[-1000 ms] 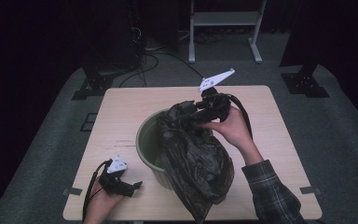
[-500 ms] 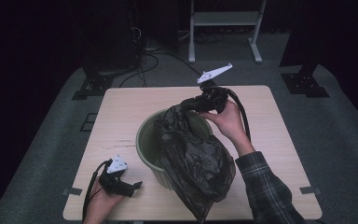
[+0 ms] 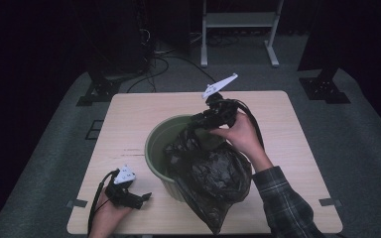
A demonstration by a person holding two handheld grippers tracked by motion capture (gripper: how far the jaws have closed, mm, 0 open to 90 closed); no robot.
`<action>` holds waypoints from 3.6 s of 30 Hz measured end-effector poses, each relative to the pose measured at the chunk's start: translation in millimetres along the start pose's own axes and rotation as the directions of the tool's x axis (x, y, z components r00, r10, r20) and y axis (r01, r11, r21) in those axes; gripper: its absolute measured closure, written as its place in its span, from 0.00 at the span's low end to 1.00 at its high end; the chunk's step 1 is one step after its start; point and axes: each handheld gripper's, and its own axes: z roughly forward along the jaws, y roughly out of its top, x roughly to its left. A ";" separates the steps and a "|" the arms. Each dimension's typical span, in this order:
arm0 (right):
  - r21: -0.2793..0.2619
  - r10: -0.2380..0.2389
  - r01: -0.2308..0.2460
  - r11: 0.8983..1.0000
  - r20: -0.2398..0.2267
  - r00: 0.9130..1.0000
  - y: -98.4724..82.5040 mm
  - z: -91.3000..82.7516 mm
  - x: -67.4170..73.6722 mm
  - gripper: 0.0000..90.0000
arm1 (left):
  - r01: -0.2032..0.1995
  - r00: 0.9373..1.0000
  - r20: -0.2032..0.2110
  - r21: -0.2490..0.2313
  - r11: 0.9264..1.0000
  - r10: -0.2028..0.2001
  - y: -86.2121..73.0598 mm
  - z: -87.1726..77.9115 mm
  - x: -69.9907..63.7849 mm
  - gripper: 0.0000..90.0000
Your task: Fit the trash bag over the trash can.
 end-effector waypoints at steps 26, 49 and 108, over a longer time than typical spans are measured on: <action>-0.180 0.057 -0.050 0.982 0.031 0.998 -107.0 -124.9 39.9 0.58 | 0.001 1.000 -0.001 0.000 1.000 -0.001 0.0 0.0 -0.1 0.00; -0.138 0.122 -0.115 0.984 0.046 0.991 -182.9 -117.4 54.8 0.46 | 0.003 1.000 -0.003 0.000 1.000 -0.003 -0.2 -0.1 -0.4 0.00; -0.136 0.004 -0.006 0.991 -0.016 1.000 -4.7 -13.7 12.7 1.00 | 0.051 0.994 0.101 -0.238 0.970 -0.027 56.3 -94.9 23.8 0.00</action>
